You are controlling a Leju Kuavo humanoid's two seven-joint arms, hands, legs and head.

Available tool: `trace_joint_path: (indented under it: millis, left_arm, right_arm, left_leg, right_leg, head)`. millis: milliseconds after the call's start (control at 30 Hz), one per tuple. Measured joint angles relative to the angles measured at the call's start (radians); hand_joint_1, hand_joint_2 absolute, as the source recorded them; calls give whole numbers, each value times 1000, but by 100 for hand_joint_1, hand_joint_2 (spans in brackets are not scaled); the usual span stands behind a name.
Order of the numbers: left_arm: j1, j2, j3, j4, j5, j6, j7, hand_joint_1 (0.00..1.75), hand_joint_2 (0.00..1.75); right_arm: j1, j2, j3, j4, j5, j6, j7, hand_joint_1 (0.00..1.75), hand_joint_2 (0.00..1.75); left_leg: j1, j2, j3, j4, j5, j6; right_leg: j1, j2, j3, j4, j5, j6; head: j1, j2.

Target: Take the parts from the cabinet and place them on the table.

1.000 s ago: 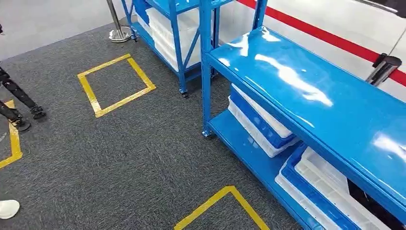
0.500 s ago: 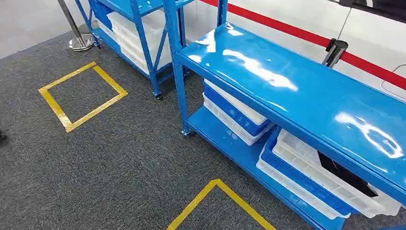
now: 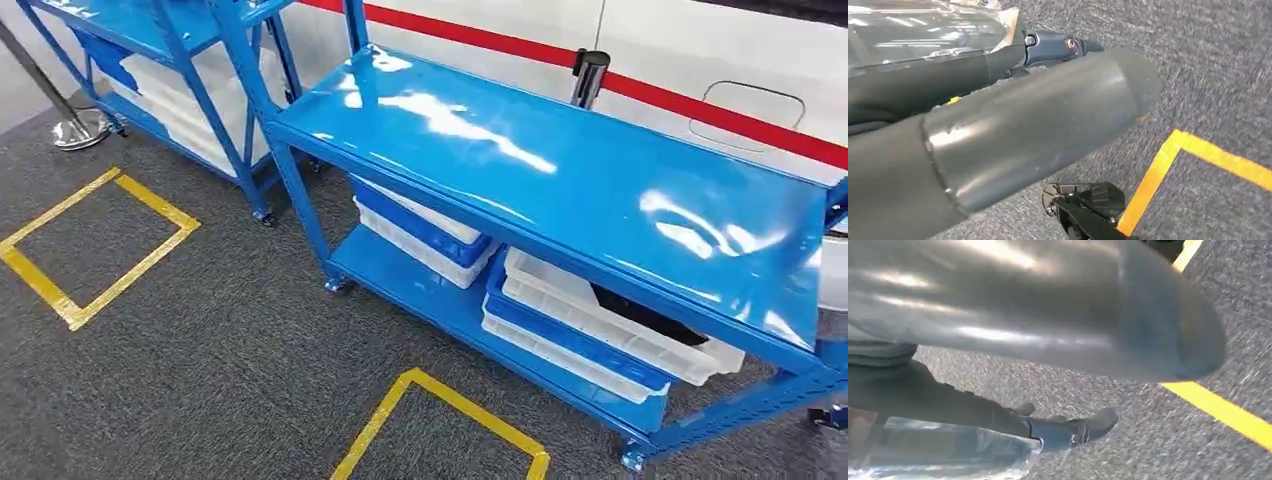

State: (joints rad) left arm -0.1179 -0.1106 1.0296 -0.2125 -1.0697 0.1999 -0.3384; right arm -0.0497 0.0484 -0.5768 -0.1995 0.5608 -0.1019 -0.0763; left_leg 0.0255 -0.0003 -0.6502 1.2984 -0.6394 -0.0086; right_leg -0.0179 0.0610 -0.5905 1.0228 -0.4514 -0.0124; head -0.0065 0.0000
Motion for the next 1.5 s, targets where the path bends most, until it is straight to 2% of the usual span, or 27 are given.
trace_joint_path:
  millis: [67, 100, 133, 233, 267, 333, 400, 467, 533, 600, 633, 767, 800, 867, 933, 967, 1000, 1067, 1100, 1133, 1167, 1233, 1300, 1333, 1367, 1433, 1500]
  left_arm:
    - [0, 0, 0, 0, 0, 0, 0, 0, 0]
    - [-1, 0, 0, 0, 0, 0, 0, 0, 0]
    - [0, 7, 0, 0, 0, 0, 0, 0, 0]
    - [-3, 6, 0, 0, 0, 0, 0, 0, 0]
    - [-3, 5, 1, 0, 0, 0, 0, 0, 0]
    - [-2, 2, 1, 0, 0, -1, 0, 0, 0]
    - [4, 2, 2, 0, 0, -2, 0, 0, 0]
    - [5, 0, 2, 0, 0, -2, 0, 0, 0]
    - [4, -4, 2, 0, 0, -2, 0, 0, 0]
    - [3, -6, 2, 0, 0, -3, 0, 0, 0]
    - [4, -5, 2, 0, 1, -3, 0, 0, 0]
    - [-3, -10, 2, 0, 2, -5, -5, 0, 0]
    - [-3, -11, 2, 0, 2, -8, -9, 0, 0]
    - [-1, -11, 2, 0, 0, -12, -11, 0, 0]
    - [4, -10, 2, 0, 0, -12, -11, 0, 0]
    - [6, -10, 2, 0, 0, -12, -11, 0, 0]
    - [7, -11, 2, 0, 0, -13, -11, 0, 0]
    - [6, -11, 2, 1, 0, -13, -11, 0, 0]
    - [6, -11, 2, 0, 0, -13, -11, 0, 0]
    - [6, -10, 2, 0, 0, -13, -11, 0, 0]
    - [6, -8, 2, 1, 0, -13, -11, 0, 0]
    - [4, -8, 2, 0, 0, -13, -9, 0, 0]
    - [-1, -10, 1, 0, -3, -14, -9, 0, 0]
    - [-3, -11, 0, 0, -4, -14, -9, 0, 0]
    - [-2, -11, -1, 0, -9, -14, -9, 0, 0]
    - [1, -11, -1, 0, -11, -18, -6, 0, 0]
    - [-1, -11, -1, 0, -12, -21, -6, 0, 0]
  right_arm:
    - [1, 0, 0, 0, 0, 0, 0, 0, 0]
    - [0, 1, 0, 0, 0, 0, 0, 0, 0]
    - [-1, 8, 0, 0, 0, 0, 0, 0, 0]
    - [-1, 9, 0, 0, 0, 0, 0, 0, 0]
    - [2, 9, 0, 0, 0, 0, 0, 0, 0]
    - [-1, 6, 0, 0, 0, 0, -1, 0, 0]
    - [-6, 6, 0, 0, 0, 0, -1, 0, 0]
    - [-5, 5, 0, 0, 0, 0, -1, 0, 0]
    - [-1, 0, 0, 0, 0, 0, -1, 0, 0]
    - [-1, -3, -1, 0, 0, 0, -1, 0, 0]
    - [-5, 1, -1, 0, 0, 0, -2, 0, 0]
    - [7, -2, -9, 0, -5, -1, -2, 0, 0]
    - [7, -3, -14, 0, -6, -3, -2, 0, 0]
    - [5, -2, -16, 0, -8, -4, -2, 0, 0]
    - [4, 0, -17, 0, -7, -3, -2, 0, 0]
    - [5, 0, -17, 0, -7, -4, -2, 0, 0]
    - [6, 0, -17, 0, -6, -4, -2, 0, 0]
    - [8, -1, -17, 0, -4, -3, -2, 0, 0]
    - [7, -1, -18, 0, -3, -3, -2, 0, 0]
    - [6, 0, -18, 0, -2, -2, -3, 0, 0]
    - [3, 1, -18, 0, -1, 0, -3, 0, 0]
    - [4, 0, -18, 0, 0, 0, -4, 0, 0]
    - [8, -1, -21, 0, 0, -1, -3, 0, 0]
    - [8, -1, -22, 0, 0, -2, -2, 0, 0]
    - [5, -2, -23, 0, -1, -4, -1, 0, 0]
    - [-1, -1, -24, 0, -3, -5, 0, 0, 0]
    - [2, 0, -24, 0, -3, -5, 0, 0, 0]
  left_leg:
    - [-5, -18, 74, -158, 93, 21]
    - [-9, -65, 115, -239, 126, 37]
    - [-13, -121, 132, -281, 120, 54]
    - [-26, -74, 132, -285, 124, 59]
    - [-25, -60, 136, -301, 137, 64]
    - [-18, -31, 142, -332, 158, 67]
    - [-18, 8, 138, -332, 162, 68]
    - [-17, 45, 132, -330, 162, 67]
    - [-13, 76, 130, -328, 160, 58]
    - [-6, 101, 131, -313, 151, 42]
    - [-14, 113, 124, -302, 141, 28]
    - [-6, 144, 142, -300, 136, 6]
    - [4, 118, 140, -294, 125, -5]
    - [5, 23, 102, -200, 50, -8]
    - [4, 4, 26, -39, -23, -7]
    - [4, 2, 1, 7, -29, -5]
    - [4, 2, -2, 6, -12, -1]
    - [3, -8, 52, -120, 77, 15]
    - [0, -31, 93, -206, 121, 26]
    - [0, -93, 118, -266, 133, 39]
    - [0, -103, 121, -276, 129, 45]
    - [-10, -81, 123, -278, 128, 48]
    - [-6, -51, 133, -313, 150, 60]
    - [-6, -38, 142, -328, 159, 55]
    - [-9, -26, 141, -336, 163, 65]
    - [-12, 16, 138, -335, 164, 65]
    - [-12, 50, 135, -335, 165, 64]
  right_leg:
    - [6, 29, 0, 0, 5, 1]
    - [3, 40, 0, -1, 9, 0]
    - [8, 48, -3, 1, 11, 5]
    - [-2, 82, -13, -4, 23, 23]
    - [7, 93, -31, -13, 30, 34]
    - [12, -16, -52, 46, -7, 20]
    - [5, -43, -116, 182, -78, 11]
    - [-4, -48, -154, 284, -113, 25]
    - [-15, -59, -95, 205, -83, 54]
    - [-25, -104, 14, 31, -34, 80]
    - [-20, -141, 31, 4, -42, 72]
    - [-12, -96, 20, 4, -38, 39]
    - [-24, -84, 31, 1, -34, 32]
    - [-20, -67, 27, 1, -29, 20]
    - [-12, -40, 23, 2, -27, 16]
    - [-9, -26, 22, 2, -25, 13]
    - [-6, -13, 22, 2, -25, 13]
    - [-2, 18, 25, 2, -24, 13]
    - [-1, 32, 27, 1, -22, 11]
    - [-6, 41, 26, 1, -21, 12]
    - [3, 54, 20, 3, -18, 18]
    - [-14, 78, 11, -2, -9, 31]
    - [-5, 83, 3, -4, -2, 45]
    - [-2, 19, -12, 17, -11, 40]
    - [0, -25, -33, 59, -39, 32]
    - [-5, -45, -111, 213, -108, 24]
    - [-10, -50, -138, 285, -121, 40]
  head:
    - [0, 0]
    - [0, 0]
    - [4, 0]
    - [-1, 0]
    - [0, 0]
    - [4, 0]
    - [12, 0]
    - [13, 0]
    - [12, 0]
    - [12, 0]
    - [17, 0]
    - [6, 0]
    - [6, 0]
    - [2, 0]
    - [2, 0]
    - [2, 0]
    - [2, 0]
    - [2, 0]
    - [2, 0]
    - [3, 0]
    - [5, 0]
    - [0, 0]
    - [0, 0]
    - [2, 0]
    - [8, 0]
    - [11, 0]
    - [12, 0]
